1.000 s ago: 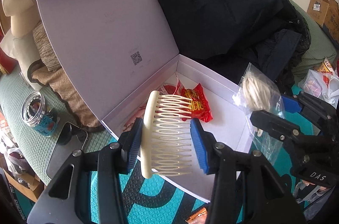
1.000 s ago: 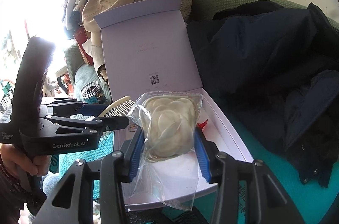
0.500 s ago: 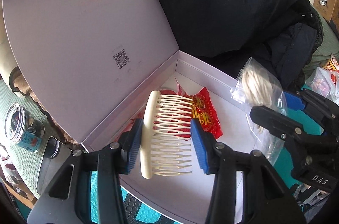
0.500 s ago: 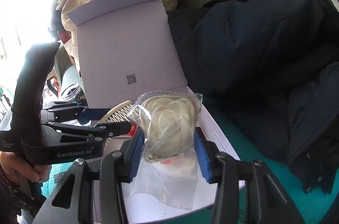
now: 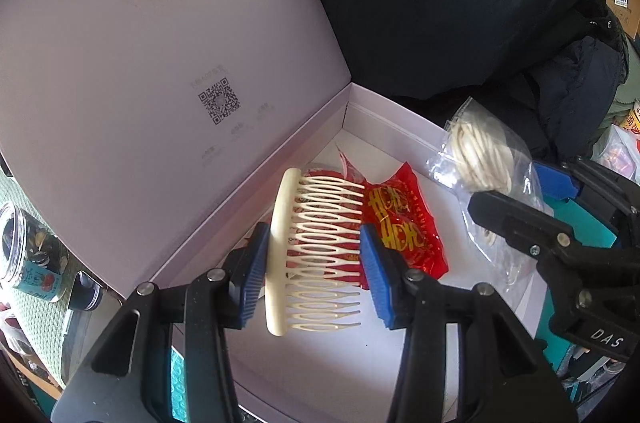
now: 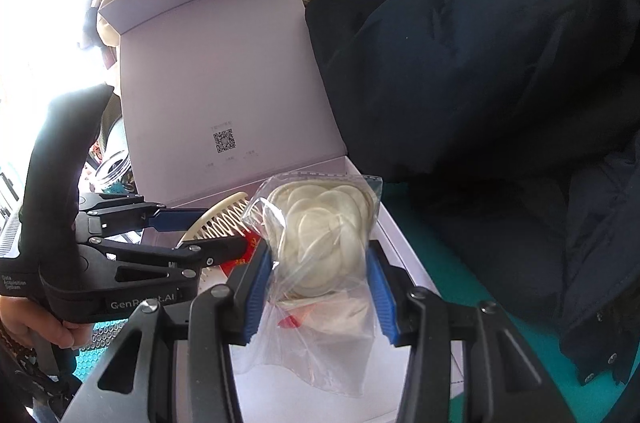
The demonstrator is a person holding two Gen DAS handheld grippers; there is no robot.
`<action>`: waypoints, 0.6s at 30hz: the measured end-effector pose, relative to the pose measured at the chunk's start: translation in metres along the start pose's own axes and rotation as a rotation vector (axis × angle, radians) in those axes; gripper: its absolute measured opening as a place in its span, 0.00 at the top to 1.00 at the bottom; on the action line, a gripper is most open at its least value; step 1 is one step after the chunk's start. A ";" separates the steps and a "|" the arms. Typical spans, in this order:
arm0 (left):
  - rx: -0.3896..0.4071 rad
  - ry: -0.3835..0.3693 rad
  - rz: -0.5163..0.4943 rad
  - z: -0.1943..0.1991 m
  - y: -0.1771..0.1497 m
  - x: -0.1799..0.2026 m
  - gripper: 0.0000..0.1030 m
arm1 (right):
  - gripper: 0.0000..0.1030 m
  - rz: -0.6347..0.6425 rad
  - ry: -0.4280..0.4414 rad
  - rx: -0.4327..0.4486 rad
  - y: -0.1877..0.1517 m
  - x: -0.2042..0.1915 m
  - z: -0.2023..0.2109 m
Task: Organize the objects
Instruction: 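Carry the cream comb and flower bag over the white box with both tools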
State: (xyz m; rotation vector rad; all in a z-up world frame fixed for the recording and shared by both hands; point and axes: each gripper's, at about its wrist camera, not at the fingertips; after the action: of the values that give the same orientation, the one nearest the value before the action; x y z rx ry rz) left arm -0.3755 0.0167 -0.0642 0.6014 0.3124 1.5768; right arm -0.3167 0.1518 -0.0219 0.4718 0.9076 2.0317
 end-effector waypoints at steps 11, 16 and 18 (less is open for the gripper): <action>-0.052 0.013 -0.023 -0.030 -0.002 0.000 0.58 | 0.55 0.005 -0.003 -0.053 -0.003 -0.001 -0.023; -0.088 0.004 0.005 -0.043 -0.006 -0.006 0.58 | 0.55 -0.006 -0.011 -0.078 -0.007 0.000 -0.031; -0.094 -0.003 0.017 -0.046 -0.007 -0.009 0.58 | 0.54 -0.014 -0.011 -0.084 -0.008 0.000 -0.033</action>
State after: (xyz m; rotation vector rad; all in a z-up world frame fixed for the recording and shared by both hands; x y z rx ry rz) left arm -0.3953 0.0158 -0.1077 0.5349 0.2298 1.5976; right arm -0.3322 0.1413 -0.0500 0.4286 0.8133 2.0443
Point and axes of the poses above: each gripper's, at about its wrist camera, not at the fingertips, and z roughly against the way its jaws point, x to its right, y to its top, and after that the axes turned 9 degrees about z, right-handed
